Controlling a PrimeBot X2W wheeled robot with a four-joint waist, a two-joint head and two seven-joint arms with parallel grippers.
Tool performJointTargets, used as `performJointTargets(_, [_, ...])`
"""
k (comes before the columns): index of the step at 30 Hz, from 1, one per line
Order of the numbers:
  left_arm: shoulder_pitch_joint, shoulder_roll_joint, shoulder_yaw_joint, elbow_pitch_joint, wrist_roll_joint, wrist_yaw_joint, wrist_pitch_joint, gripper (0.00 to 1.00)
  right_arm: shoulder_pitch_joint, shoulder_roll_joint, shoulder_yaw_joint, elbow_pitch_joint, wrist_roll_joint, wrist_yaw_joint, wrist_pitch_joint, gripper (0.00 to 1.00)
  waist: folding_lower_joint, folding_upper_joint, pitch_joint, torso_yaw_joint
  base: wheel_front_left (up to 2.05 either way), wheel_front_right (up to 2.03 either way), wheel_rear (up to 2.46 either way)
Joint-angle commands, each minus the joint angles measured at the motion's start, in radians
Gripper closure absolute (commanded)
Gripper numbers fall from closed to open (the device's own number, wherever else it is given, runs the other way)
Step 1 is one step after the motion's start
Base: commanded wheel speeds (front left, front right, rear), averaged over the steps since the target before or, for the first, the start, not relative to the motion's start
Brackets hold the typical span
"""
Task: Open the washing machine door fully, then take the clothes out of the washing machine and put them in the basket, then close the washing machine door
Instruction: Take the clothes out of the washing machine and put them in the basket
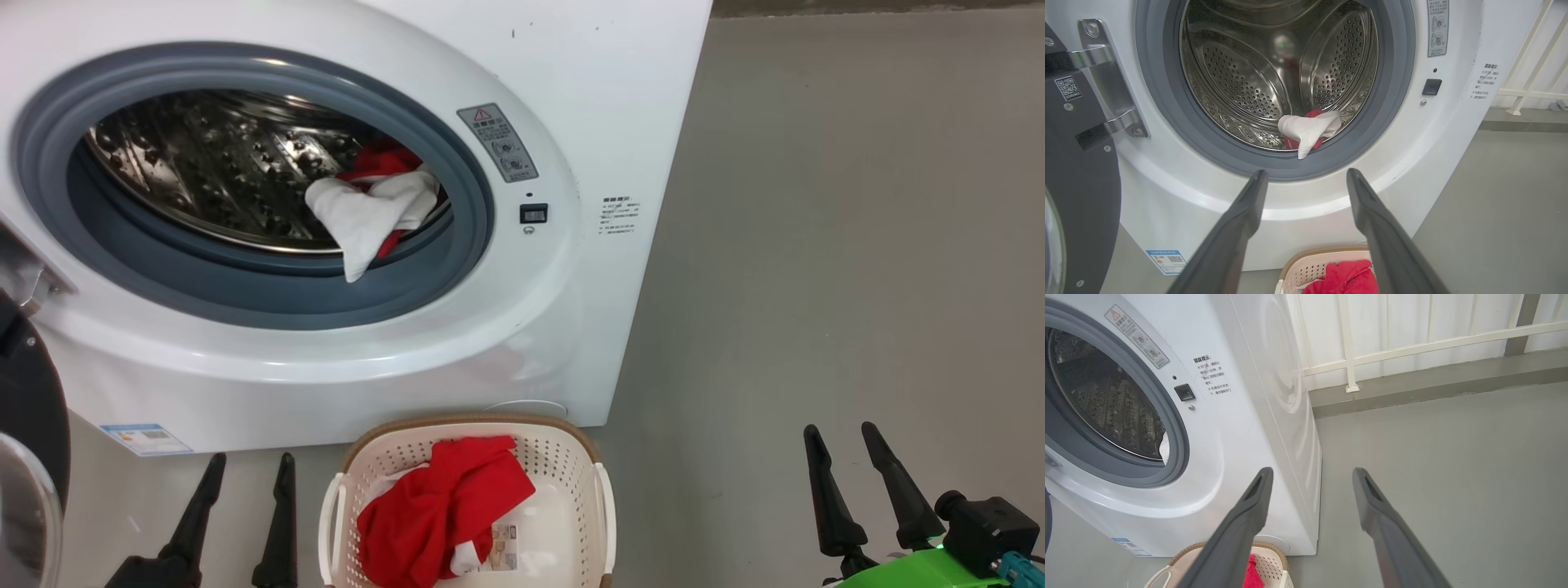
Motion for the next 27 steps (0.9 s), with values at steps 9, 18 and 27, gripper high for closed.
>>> performJointTargets(9, [-0.034,0.003,0.034,-0.024,-0.003,-0.006,-0.006,0.00,-0.039,-0.011,0.030,-0.027,0.013,0.006,-0.006,0.00,0.0000,0.0000,0.022,-0.019,0.00,0.00,0.00])
performJointTargets(18, [-0.187,0.032,-0.028,0.076,-0.051,-0.006,-0.006,0.00,-0.083,-0.011,0.042,-0.034,0.030,0.006,-0.006,0.00,0.0000,0.0000,0.101,-0.029,0.00,0.00,0.00])
performJointTargets(27, [-0.461,0.098,-0.090,0.235,-0.126,-0.006,-0.006,0.00,-0.155,-0.011,0.059,-0.046,0.054,0.006,-0.006,0.00,0.0000,0.0000,0.253,-0.051,0.00,0.00,0.00])
